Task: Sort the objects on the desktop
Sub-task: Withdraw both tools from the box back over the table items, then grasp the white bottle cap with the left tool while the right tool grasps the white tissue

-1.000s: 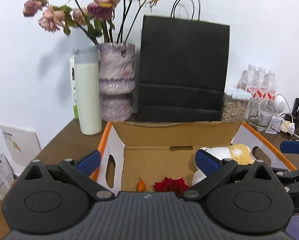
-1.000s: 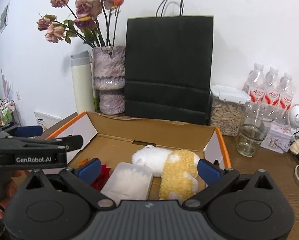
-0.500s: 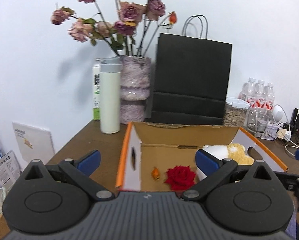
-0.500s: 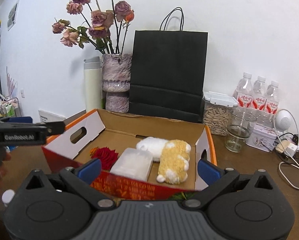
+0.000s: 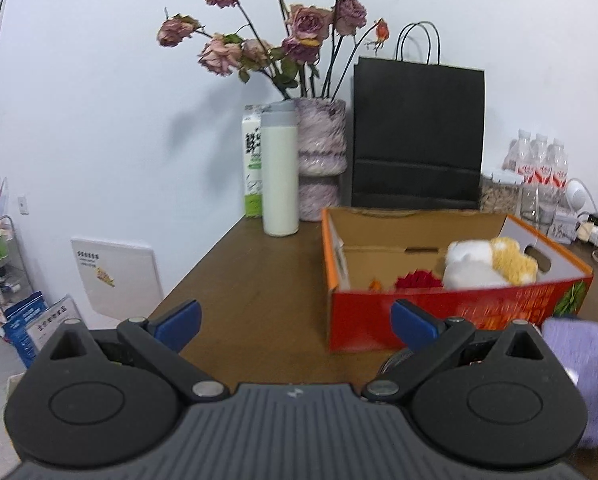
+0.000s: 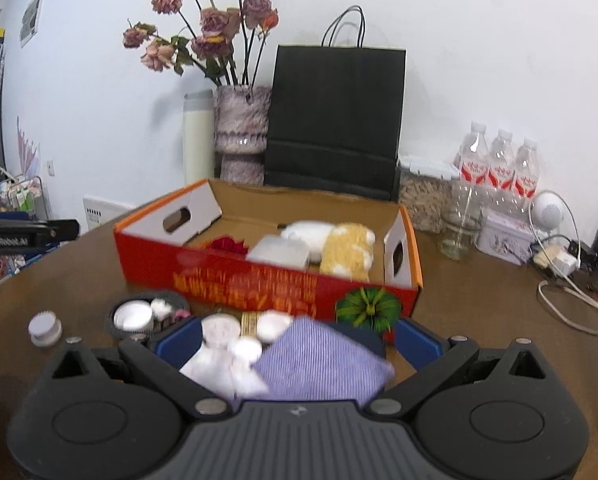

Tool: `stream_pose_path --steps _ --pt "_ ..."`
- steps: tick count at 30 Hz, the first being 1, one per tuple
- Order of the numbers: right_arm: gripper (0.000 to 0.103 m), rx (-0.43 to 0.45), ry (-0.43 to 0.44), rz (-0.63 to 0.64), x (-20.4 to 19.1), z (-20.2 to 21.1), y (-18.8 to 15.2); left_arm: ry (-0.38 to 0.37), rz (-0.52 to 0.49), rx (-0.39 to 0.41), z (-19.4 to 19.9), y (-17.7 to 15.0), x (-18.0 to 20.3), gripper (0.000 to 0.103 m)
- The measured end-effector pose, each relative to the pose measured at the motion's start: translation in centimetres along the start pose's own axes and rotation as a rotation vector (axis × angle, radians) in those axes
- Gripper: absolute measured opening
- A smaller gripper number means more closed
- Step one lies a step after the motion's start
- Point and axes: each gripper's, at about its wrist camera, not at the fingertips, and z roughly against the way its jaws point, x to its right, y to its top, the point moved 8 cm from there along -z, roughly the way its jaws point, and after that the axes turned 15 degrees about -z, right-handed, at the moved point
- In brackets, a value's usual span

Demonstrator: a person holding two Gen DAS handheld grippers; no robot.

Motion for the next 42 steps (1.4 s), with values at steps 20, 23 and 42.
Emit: stream_pose_path --steps 20,23,42 --pt "0.103 -0.048 0.040 0.029 -2.7 1.1 -3.9 -0.051 -0.049 -0.165 1.1 -7.0 0.7 0.103" --pt "0.103 -0.055 0.045 0.038 -3.1 0.9 -4.1 -0.056 -0.054 -0.182 0.8 -7.4 0.8 0.103" --pt "0.094 -0.107 0.052 0.066 -4.6 -3.6 -3.5 -0.146 -0.015 -0.215 -0.2 -8.0 1.8 0.080"
